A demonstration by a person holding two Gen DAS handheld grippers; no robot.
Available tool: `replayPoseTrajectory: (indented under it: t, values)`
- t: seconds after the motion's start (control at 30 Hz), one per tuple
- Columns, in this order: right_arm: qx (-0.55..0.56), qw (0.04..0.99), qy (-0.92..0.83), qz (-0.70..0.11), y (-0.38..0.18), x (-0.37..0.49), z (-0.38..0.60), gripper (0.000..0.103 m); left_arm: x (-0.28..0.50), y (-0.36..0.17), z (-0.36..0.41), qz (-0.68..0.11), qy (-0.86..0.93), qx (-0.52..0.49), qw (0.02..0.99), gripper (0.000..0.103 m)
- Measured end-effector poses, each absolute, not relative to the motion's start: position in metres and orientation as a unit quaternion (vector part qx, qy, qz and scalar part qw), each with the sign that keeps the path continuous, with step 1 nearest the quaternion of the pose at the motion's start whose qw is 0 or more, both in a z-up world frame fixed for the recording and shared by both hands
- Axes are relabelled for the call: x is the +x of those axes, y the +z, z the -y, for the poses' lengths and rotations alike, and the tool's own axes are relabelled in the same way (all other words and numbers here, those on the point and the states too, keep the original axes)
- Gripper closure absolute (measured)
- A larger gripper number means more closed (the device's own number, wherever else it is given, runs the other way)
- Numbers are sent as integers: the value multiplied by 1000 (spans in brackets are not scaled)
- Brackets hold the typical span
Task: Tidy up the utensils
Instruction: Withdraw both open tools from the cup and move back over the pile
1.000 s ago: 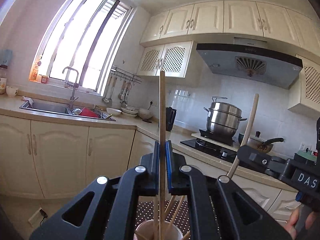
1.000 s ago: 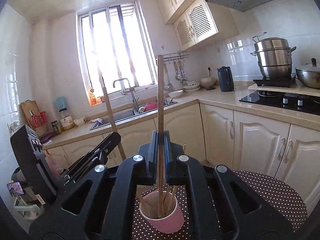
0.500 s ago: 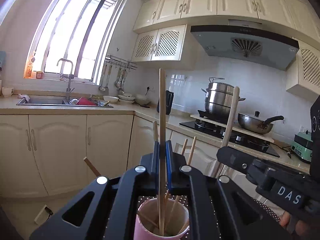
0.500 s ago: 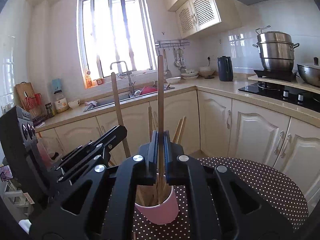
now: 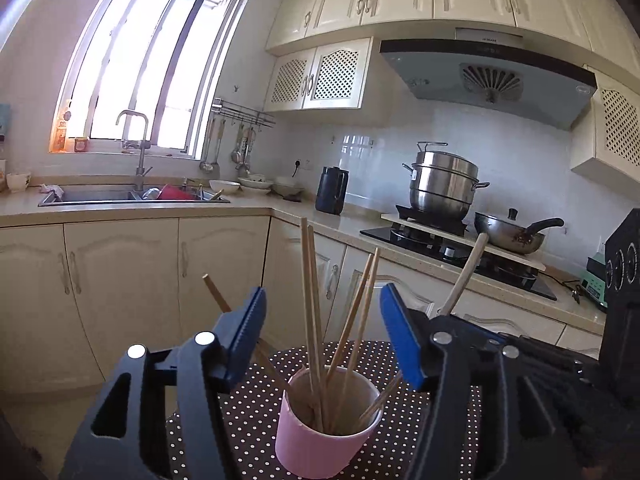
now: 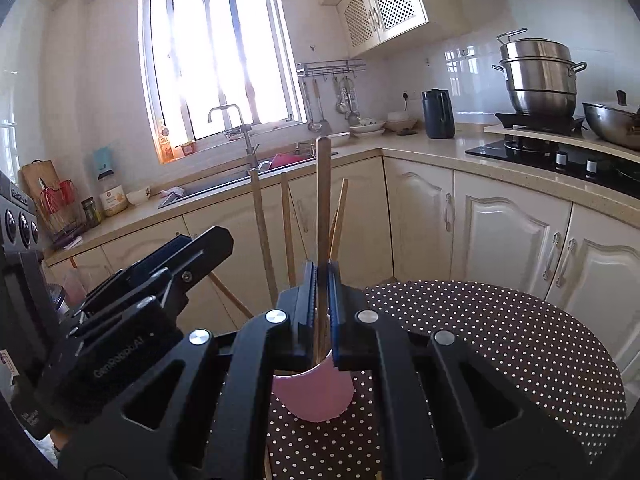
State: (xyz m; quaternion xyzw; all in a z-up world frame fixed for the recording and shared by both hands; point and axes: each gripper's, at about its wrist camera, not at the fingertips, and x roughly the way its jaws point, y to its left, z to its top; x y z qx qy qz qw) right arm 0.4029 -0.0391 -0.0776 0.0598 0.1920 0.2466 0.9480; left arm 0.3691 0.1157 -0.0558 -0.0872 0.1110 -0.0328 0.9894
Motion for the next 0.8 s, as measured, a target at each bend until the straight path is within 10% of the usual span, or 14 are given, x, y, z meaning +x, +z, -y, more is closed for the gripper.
replayPoseTrajectory:
  t: [0.17,0.3,0.8]
  values:
    - [62,949,244,-191,-72,397,39,94,359,-50,-118,-112,-31,-89,989,36]
    - [68,951,240,-182,-67,389,44,69,350,-45,-119,-109,-29,-86,990,34]
    - [68,958,233,-153,-38,345,66,59,303,-18,-106,-88,-31,-76,993,29]
